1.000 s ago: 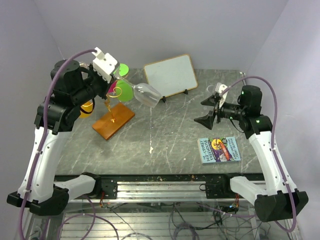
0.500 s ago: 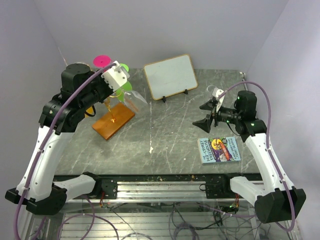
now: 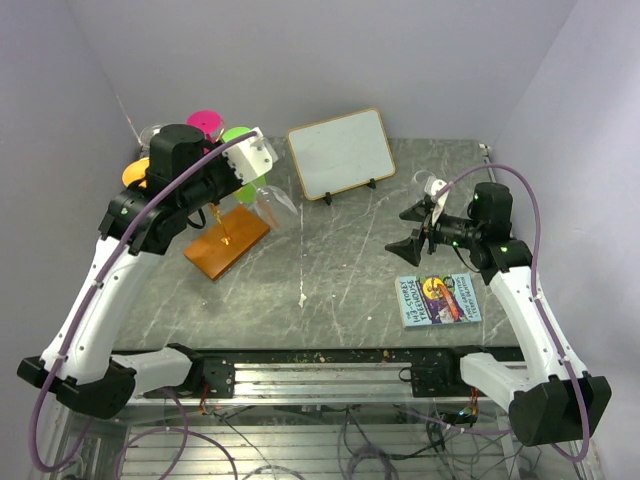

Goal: Place the wine glass upside down on the wine glass rack

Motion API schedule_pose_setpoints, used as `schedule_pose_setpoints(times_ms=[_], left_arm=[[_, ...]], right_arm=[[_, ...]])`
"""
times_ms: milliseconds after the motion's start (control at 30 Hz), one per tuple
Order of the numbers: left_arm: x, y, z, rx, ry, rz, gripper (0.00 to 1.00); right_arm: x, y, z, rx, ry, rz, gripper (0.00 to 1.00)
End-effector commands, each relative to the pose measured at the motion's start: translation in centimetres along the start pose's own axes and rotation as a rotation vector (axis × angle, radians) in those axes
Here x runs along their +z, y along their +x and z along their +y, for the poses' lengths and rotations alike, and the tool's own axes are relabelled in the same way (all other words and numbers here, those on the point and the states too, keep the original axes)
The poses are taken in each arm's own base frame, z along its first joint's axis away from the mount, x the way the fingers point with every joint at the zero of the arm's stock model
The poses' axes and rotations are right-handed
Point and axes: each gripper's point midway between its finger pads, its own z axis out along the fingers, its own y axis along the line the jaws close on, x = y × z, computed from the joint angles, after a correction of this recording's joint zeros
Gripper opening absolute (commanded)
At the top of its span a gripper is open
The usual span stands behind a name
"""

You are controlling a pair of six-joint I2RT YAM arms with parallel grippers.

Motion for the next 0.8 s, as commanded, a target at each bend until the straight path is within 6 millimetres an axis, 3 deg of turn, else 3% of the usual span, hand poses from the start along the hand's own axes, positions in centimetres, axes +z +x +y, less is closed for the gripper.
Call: schedule_pose_setpoints(times_ms=[0, 467, 767], left_arm=[[1.0, -1.0, 1.9, -0.003, -0.096, -0.013, 0.07], [1.3, 1.7, 2.0, 0.068, -0.126, 0.116, 0.07], [0.6, 2.3, 1.8, 0.096, -0.119, 0.133, 0.07]], right_arm=[[0.0, 0.2, -0.3, -0.006, 0.01, -0.003, 0.88], [0.1, 0.4, -0.3, -0.001, 0.005, 0.0, 0.88], [0.1, 0.5, -0.3, 0.001, 0.008, 0.001, 0.88]])
